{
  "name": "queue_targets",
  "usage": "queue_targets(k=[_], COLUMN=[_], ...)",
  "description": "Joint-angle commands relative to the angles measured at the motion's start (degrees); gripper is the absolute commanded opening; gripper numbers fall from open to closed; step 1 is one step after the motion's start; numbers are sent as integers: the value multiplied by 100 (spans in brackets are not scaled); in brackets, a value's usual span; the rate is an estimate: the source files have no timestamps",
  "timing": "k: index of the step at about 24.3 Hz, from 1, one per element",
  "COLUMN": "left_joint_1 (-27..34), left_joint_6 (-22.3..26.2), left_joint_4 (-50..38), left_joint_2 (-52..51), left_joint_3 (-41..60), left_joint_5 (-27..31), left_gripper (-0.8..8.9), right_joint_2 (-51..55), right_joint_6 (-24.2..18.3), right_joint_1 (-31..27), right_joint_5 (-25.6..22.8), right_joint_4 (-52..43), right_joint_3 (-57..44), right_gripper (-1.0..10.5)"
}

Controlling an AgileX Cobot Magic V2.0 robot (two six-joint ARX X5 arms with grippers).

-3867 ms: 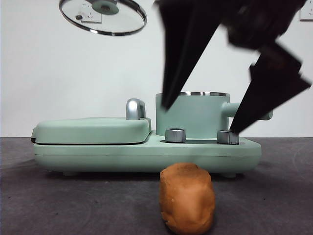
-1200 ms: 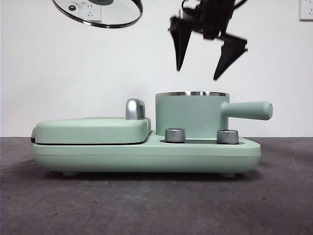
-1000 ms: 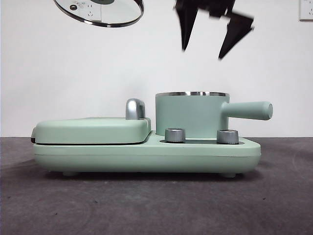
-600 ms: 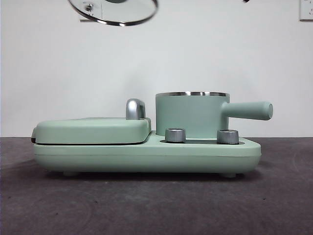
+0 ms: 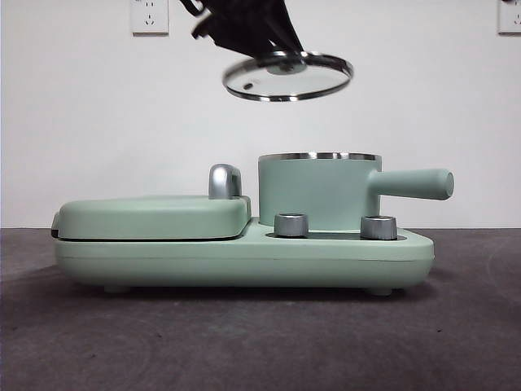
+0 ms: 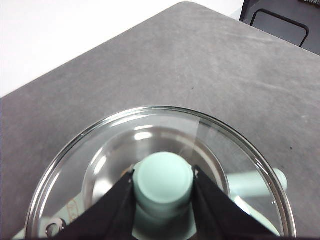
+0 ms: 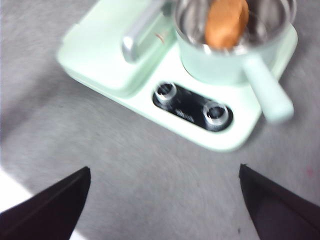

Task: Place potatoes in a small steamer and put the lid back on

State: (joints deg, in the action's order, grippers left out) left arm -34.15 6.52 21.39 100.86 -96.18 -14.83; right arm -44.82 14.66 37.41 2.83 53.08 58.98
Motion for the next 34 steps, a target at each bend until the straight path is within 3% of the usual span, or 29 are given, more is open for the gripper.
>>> queue_targets(k=[1, 5, 12, 34], left_joint_1=[-133, -269, -334, -212], left_joint_6=[192, 448, 481, 717], left_joint_4=[-531, -863, -949, -1095], left_joint_2=[249, 553, 846, 1161], left_joint_3=[-157, -157, -157, -157], left_joint_5=[-26, -26, -22, 4], left_gripper=[19, 19, 19, 19], right_joint_2=[579, 1333, 1849, 1941], right_joint_6=[352, 595, 732, 881], right_joint_1=[295, 525, 538, 538], right_joint_5=[-551, -879, -901, -872], right_joint_4=[-70, -44, -17, 11], right_joint_3=[-511, -953, -994, -994], right_gripper=[460, 460, 460, 460])
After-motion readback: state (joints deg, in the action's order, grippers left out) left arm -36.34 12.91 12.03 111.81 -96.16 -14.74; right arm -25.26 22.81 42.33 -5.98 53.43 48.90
